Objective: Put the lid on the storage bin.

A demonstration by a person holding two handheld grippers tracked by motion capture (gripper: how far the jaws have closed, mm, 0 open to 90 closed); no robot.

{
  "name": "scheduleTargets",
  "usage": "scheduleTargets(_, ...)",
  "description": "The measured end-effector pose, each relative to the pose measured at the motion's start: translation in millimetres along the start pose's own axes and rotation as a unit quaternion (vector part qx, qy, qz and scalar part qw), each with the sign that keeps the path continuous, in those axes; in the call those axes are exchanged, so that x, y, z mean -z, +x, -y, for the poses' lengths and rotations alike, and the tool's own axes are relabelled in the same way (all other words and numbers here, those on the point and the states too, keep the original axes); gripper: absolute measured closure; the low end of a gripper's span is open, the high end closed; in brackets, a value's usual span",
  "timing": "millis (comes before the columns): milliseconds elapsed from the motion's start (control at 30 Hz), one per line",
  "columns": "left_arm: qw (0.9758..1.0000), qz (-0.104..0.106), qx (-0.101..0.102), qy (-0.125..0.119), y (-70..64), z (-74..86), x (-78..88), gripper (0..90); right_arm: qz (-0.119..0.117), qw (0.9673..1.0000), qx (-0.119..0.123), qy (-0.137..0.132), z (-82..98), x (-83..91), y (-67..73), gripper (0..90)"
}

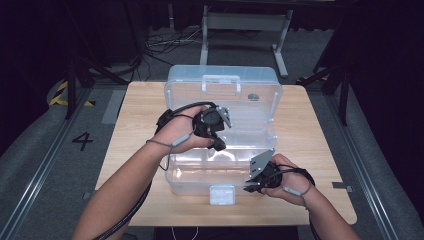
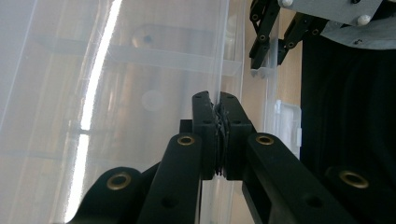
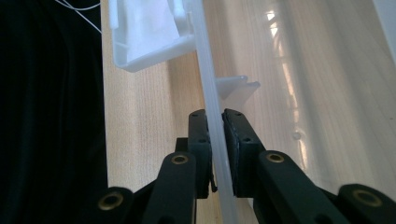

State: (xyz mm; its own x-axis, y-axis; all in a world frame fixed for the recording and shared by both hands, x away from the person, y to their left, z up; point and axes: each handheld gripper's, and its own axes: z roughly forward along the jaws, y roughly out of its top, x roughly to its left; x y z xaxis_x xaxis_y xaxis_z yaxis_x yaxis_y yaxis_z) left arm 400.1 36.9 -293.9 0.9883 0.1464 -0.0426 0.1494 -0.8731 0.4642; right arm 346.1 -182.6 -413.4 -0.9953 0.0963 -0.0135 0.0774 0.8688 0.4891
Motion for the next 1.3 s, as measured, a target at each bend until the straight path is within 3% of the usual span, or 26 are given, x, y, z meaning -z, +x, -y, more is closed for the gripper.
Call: scheduleTargets(1300,0.9998,0.005,-0.005,0.017,-6.1,-1.2,-4.7,87.4,0.026,0.9996,0.004,0.012,-3.4,5.4,6.6,79.1)
